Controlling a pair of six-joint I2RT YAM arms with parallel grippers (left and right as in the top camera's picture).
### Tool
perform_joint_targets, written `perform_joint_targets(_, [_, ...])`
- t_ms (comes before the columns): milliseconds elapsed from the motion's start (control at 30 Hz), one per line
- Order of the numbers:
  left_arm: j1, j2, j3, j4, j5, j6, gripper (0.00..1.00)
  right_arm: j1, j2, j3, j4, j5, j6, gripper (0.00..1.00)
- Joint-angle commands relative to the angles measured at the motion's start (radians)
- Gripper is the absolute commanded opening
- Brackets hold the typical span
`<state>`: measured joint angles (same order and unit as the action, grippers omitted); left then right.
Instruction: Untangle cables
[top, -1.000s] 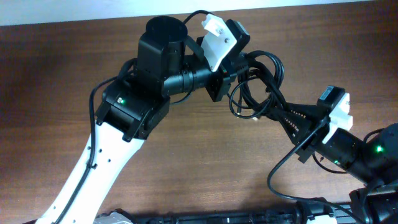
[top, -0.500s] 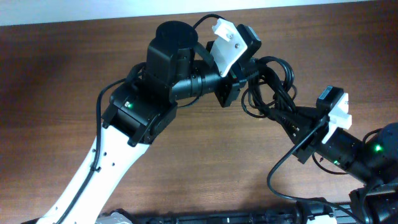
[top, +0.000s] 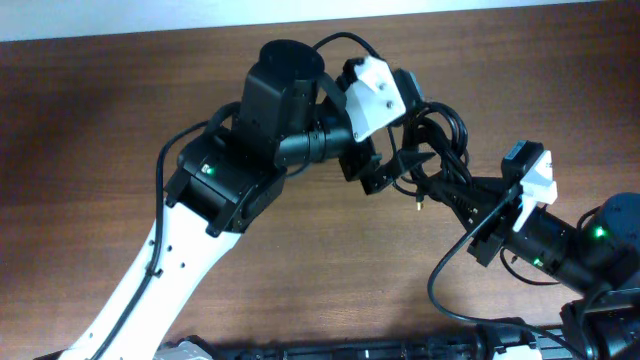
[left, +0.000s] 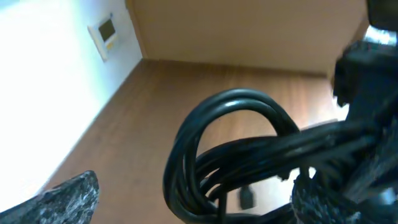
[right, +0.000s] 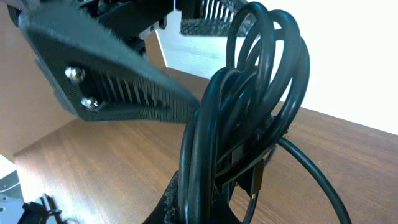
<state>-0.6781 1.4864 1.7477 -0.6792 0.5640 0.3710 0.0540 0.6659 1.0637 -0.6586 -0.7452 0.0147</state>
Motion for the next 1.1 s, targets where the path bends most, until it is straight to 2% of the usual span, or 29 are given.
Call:
perform_joint_targets(0, [-0.007, -0.011, 0.016, -0.017, 0.004, 0.286, 1.00, 0.005, -0.005, 0.015, 0.004, -0.085, -0.051, 0.04])
perform_joint_targets(167, [-0.006, -0.014, 0.016, -0.068, -0.013, 0.553, 0.99, 0.005, -0.005, 0.015, -0.033, -0.126, -0.096, 0.04])
perform_joint_targets(367, [-0.004, -0.077, 0.016, -0.135, -0.015, 0.575, 0.98, 0.005, -0.005, 0.015, -0.166, -0.135, -0.254, 0.04])
perform_joint_targets(433, [-0.002, -0.104, 0.016, -0.167, -0.014, 0.583, 0.87, 0.005, -0.005, 0.015, -0.208, -0.176, -0.370, 0.04])
perform_joint_targets(467, [-0.002, -0.113, 0.016, -0.185, -0.011, 0.597, 0.78, 0.005, -0.005, 0.015, -0.232, -0.197, -0.436, 0.04])
perform_joint_targets(533, [-0.002, -0.122, 0.016, -0.213, 0.001, 0.604, 0.72, 0.005, -0.005, 0.015, -0.282, -0.213, -0.556, 0.04])
perform_joint_targets(667, [-0.002, -0.122, 0.016, -0.252, 0.043, 0.604, 0.64, 0.005, -0.005, 0.015, -0.326, -0.214, -0.636, 0.04])
perform_joint_targets(867, [-0.003, -0.117, 0.016, -0.295, 0.073, 0.604, 0.65, 0.005, -0.005, 0.015, -0.326, -0.251, -0.636, 0.04])
perform_joint_targets(933, [-0.003, -0.116, 0.016, -0.307, 0.076, 0.604, 0.72, 0.005, -0.005, 0.015, -0.326, -0.254, -0.636, 0.04])
perform_joint_targets(1067, [-0.003, -0.105, 0.016, -0.315, 0.085, 0.603, 0.73, 0.005, -0.005, 0.015, -0.325, -0.301, -0.636, 0.04])
